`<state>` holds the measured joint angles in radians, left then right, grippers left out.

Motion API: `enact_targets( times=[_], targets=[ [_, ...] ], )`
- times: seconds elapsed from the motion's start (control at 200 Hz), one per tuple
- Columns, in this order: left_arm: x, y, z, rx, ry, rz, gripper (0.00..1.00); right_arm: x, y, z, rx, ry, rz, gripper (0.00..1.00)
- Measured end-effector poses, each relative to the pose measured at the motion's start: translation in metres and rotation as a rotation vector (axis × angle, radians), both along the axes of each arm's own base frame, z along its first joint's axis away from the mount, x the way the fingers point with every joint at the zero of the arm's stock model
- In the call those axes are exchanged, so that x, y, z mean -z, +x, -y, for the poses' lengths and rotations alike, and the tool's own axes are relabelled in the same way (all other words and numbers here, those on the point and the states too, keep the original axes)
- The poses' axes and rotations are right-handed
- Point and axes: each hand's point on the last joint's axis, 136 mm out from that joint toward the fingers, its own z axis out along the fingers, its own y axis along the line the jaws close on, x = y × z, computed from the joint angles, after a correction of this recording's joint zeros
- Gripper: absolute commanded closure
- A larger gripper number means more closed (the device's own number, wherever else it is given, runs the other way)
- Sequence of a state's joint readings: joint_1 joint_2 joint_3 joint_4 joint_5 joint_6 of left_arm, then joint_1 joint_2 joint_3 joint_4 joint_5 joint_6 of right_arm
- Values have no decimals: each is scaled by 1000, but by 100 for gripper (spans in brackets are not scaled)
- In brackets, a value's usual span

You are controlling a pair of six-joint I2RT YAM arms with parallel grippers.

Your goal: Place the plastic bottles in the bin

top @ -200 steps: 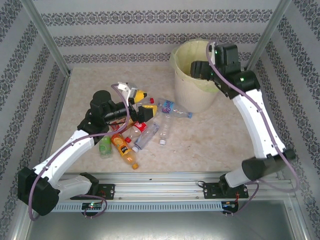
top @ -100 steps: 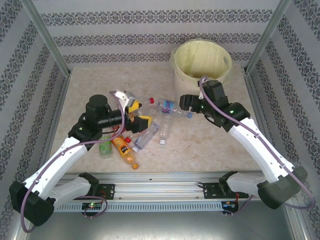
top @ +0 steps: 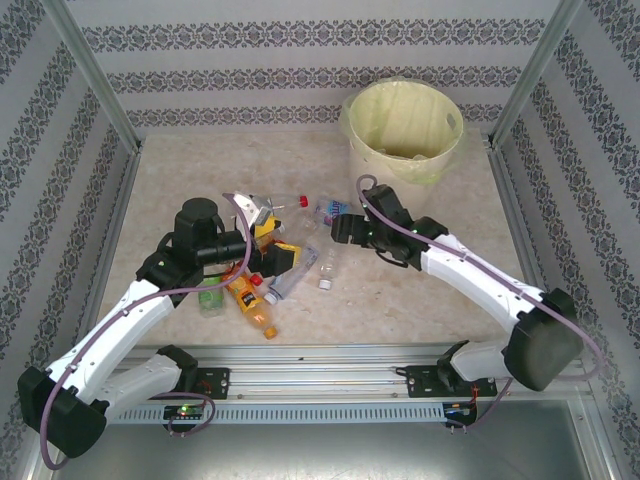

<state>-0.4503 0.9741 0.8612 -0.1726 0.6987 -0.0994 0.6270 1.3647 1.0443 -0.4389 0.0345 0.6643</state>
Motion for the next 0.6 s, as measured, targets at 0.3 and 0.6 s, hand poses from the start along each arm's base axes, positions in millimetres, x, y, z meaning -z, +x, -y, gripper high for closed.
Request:
enact_targets(
  times=[0.3,0.6],
  targets=[
    [0,0,0,2,6,13,0,56,3,-15,48,-1,-108,13],
    [0,1,-1,-2,9,18,0,95,6,-30,62,-8,-179,14]
  ],
)
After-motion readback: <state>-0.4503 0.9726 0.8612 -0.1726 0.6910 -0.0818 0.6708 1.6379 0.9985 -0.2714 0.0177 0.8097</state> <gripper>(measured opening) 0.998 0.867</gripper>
